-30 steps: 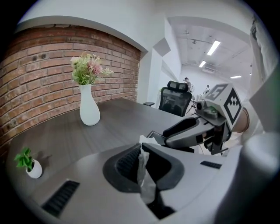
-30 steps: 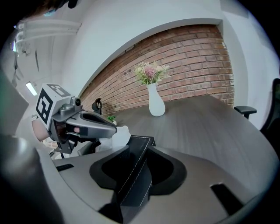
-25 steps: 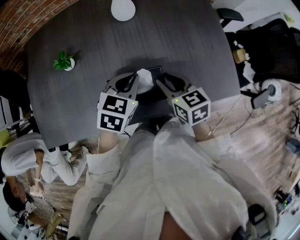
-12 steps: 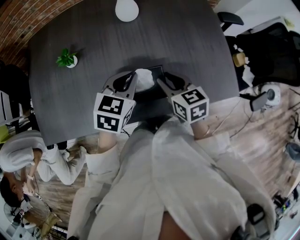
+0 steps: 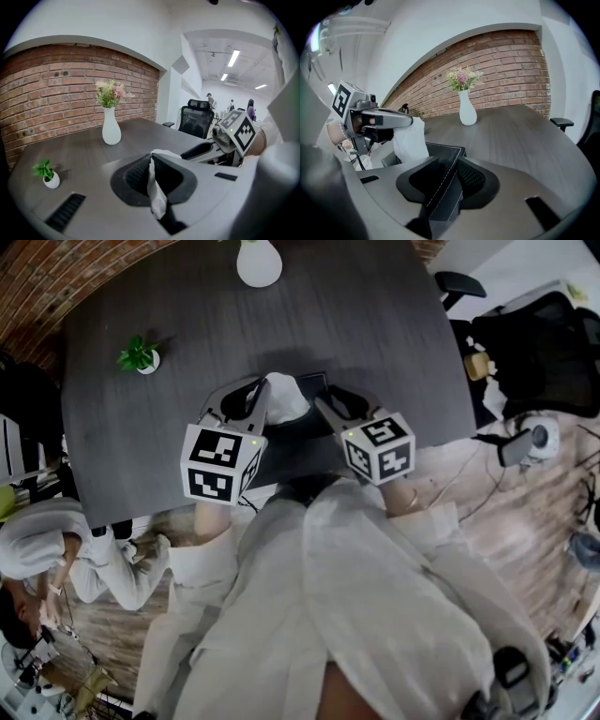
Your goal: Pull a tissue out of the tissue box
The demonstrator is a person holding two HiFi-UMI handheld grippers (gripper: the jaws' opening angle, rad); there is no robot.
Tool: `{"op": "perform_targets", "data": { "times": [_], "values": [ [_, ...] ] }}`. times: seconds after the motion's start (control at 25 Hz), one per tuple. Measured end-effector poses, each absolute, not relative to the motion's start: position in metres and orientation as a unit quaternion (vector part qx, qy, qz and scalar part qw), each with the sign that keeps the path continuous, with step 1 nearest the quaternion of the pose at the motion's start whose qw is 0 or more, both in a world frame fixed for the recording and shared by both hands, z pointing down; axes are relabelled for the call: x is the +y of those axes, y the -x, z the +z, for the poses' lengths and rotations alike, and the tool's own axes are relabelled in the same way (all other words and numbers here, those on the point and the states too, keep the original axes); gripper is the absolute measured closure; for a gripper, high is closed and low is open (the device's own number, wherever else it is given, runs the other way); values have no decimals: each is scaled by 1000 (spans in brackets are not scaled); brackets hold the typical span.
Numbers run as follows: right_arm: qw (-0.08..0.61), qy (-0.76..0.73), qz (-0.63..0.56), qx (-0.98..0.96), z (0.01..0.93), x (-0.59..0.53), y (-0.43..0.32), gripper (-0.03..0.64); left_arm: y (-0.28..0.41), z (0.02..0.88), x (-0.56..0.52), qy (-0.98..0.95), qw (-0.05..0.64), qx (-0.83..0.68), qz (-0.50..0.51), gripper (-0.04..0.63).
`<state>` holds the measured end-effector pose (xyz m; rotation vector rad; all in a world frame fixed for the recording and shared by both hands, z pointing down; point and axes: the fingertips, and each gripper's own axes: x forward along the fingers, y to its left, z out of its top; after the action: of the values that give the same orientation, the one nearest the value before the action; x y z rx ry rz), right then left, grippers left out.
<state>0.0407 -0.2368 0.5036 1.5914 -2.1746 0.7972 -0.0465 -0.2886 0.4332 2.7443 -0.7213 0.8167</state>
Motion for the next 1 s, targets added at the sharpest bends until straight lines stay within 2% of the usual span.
{"op": "perform_targets", "data": {
  "times": [1.0],
  "values": [
    [176,-560,274,-762,504,-237,-39,511,74,393,-309,-926,74,-296,224,588]
  ]
}}
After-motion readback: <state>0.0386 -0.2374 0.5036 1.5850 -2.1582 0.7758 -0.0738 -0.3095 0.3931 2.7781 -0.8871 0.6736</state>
